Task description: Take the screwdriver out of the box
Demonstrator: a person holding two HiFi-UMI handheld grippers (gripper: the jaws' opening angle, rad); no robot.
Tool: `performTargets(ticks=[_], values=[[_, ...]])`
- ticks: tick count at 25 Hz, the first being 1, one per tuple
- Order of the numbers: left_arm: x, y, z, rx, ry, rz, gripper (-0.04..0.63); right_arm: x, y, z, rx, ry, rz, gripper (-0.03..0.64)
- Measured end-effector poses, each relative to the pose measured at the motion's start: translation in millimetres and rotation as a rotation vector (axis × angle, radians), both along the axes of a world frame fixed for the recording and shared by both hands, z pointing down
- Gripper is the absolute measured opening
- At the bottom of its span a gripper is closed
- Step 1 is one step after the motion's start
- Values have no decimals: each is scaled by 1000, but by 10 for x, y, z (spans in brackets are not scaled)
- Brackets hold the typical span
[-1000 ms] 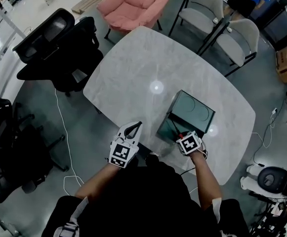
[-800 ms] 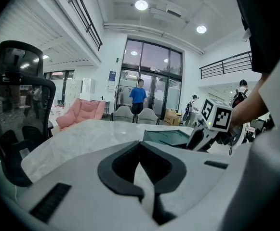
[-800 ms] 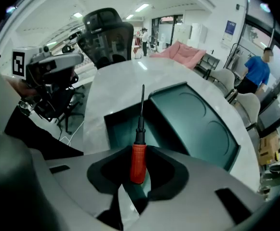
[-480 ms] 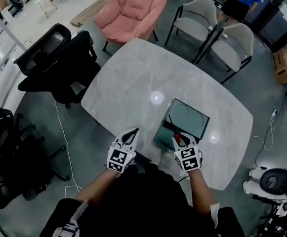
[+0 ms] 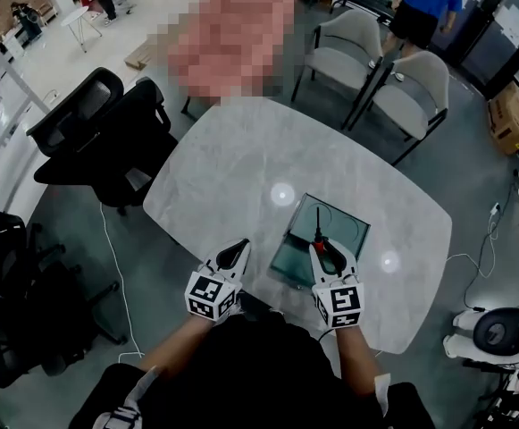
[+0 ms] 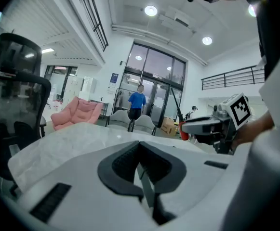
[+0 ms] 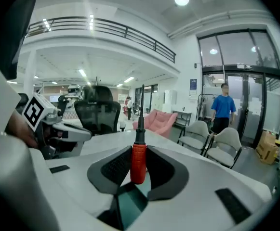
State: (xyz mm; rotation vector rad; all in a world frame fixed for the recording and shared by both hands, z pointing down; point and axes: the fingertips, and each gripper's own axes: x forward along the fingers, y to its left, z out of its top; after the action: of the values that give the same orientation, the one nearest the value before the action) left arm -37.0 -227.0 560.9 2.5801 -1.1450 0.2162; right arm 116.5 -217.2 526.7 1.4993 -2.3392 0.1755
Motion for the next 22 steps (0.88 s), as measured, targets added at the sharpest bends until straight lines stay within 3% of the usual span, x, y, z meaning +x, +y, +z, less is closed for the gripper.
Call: performTargets(ticks=[10, 22], values=[[97, -186, -464, 99, 22, -4, 6, 182, -64, -698, 220, -98, 105, 112], [220, -345, -740, 184, 26, 0, 6, 409, -14, -878, 326, -98, 188, 112]])
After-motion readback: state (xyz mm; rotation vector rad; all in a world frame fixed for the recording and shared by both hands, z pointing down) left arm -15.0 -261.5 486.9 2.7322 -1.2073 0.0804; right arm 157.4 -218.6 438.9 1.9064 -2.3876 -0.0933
